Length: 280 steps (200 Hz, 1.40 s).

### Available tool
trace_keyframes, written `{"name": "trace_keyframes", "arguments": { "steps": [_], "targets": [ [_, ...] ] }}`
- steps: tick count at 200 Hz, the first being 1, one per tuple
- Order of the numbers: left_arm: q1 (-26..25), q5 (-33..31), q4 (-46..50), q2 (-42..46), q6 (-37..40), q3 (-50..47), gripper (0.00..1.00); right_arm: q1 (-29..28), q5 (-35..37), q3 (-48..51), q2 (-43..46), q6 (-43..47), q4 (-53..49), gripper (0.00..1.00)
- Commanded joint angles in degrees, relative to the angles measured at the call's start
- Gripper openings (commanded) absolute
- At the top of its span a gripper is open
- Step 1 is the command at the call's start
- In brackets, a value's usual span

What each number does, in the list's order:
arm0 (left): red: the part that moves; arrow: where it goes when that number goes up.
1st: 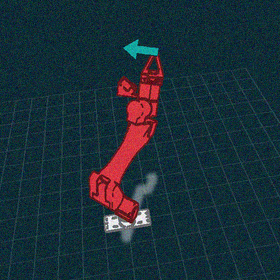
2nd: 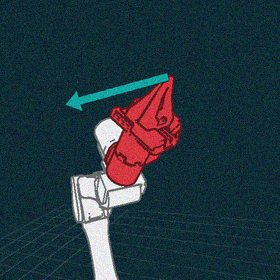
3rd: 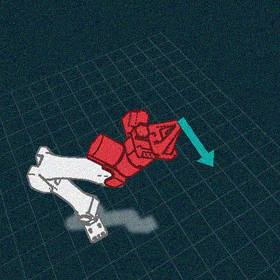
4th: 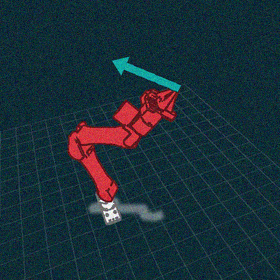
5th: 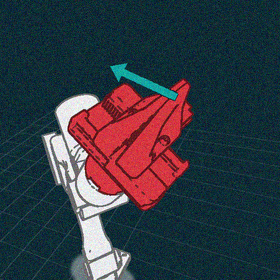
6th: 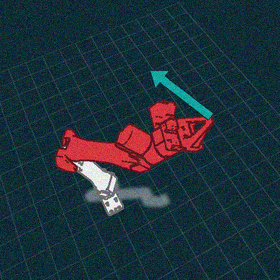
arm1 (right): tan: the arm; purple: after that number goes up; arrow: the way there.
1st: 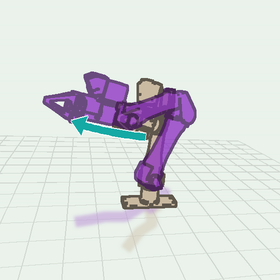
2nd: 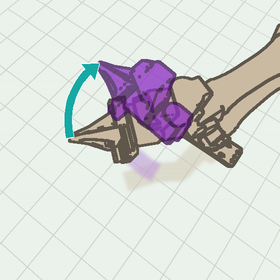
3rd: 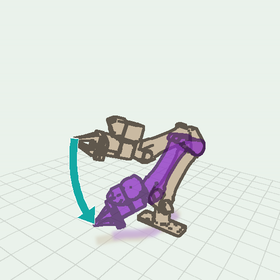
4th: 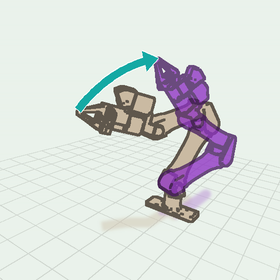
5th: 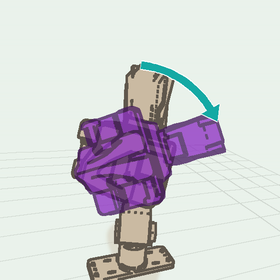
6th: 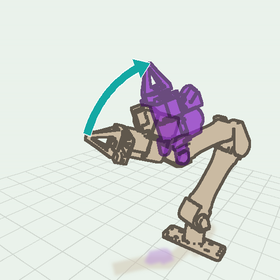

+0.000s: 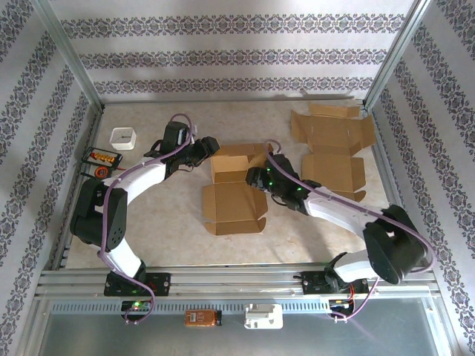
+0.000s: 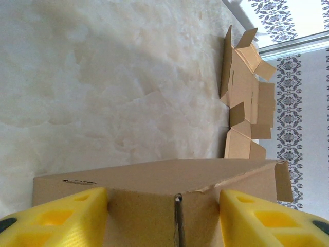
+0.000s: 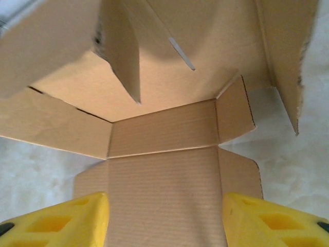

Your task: Fold the paper box

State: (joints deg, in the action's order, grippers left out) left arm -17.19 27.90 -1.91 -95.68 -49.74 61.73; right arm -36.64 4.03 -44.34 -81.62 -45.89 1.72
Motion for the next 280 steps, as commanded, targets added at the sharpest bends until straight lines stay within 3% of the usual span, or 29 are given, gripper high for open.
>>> {"name": "trace_keyframes", "arguments": {
  "steps": [1,38,59,89,117,163,202,241,280],
  "targets": [
    [-0.3,-1.6,3.5,0.3,1.9,0.7,0.58,-0.8,8.2,-0.7,-4.2,3.1,4.8,0.6],
    [-0.4,-1.5,4.3,0.1,2.6,1.2,0.57,-1.2,16.1,-2.9,-10.2,5.3,6.0,0.62],
    [-0.3,-1.5,4.6,0.1,3.0,1.1,0.57,-1.2,17.2,-3.9,-13.2,6.1,7.0,0.7],
    [-0.4,-1.3,4.8,0.0,3.2,1.2,0.57,-0.5,14.3,-4.2,-17.0,6.8,11.2,0.75],
    [-0.3,-1.1,5.1,0.0,3.4,1.4,0.57,0.3,10.5,-3.2,-19.3,8.4,18.4,0.68],
    [-0.3,-1.3,5.4,0.3,3.9,1.3,0.57,-0.3,7.9,-2.9,-19.4,12.7,21.8,0.62],
    [-0.3,-0.9,4.6,-0.1,3.4,1.2,0.56,-0.5,-1.1,-2.0,-20.9,10.3,25.4,0.56],
    [-0.4,-0.7,4.1,-0.3,3.1,0.9,0.56,-0.9,-4.6,-1.1,-23.0,8.9,27.9,0.57],
    [-0.4,-1.0,4.4,-0.1,3.2,0.6,0.56,-0.9,-4.0,-0.3,-17.1,11.7,24.6,0.63]
  ]
}}
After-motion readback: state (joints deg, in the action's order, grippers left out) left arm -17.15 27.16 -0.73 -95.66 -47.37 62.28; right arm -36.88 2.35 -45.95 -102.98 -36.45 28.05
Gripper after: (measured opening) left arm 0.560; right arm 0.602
